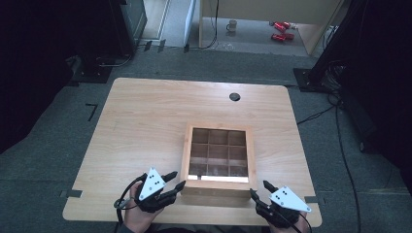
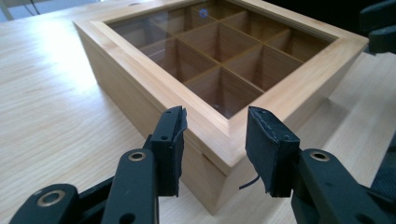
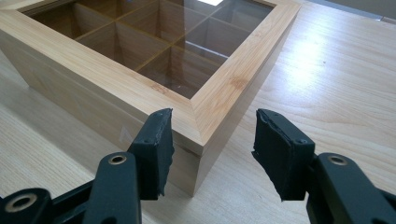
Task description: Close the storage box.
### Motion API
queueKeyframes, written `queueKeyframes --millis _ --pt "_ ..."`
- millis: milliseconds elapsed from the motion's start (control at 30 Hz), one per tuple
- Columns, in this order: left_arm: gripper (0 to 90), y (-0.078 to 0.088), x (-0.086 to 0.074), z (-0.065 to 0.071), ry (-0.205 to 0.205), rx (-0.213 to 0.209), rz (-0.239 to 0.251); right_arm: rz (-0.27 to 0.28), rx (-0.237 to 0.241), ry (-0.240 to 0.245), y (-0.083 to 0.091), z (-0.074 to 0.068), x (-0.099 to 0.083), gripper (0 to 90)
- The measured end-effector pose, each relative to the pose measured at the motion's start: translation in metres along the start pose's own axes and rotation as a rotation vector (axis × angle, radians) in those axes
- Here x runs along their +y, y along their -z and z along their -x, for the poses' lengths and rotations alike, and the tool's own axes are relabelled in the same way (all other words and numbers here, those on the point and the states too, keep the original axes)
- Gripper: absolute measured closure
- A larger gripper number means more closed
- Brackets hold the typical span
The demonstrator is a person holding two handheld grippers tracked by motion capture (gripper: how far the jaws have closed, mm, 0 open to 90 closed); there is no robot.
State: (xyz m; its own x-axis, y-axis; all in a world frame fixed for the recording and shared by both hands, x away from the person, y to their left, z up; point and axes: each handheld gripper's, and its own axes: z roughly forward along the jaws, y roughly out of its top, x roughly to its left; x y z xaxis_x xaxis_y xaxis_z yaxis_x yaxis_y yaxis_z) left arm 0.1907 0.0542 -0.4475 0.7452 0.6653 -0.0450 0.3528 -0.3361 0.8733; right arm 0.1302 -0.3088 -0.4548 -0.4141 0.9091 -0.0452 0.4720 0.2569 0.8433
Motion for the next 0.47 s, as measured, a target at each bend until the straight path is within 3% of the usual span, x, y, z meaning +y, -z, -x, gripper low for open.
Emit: queueKeyframes --millis 467 --pt "56.8 0.019 0.007 -0.034 0.036 0.109 0.038 0.031 -0.026 -0.002 0.003 0.014 0.013 46.6"
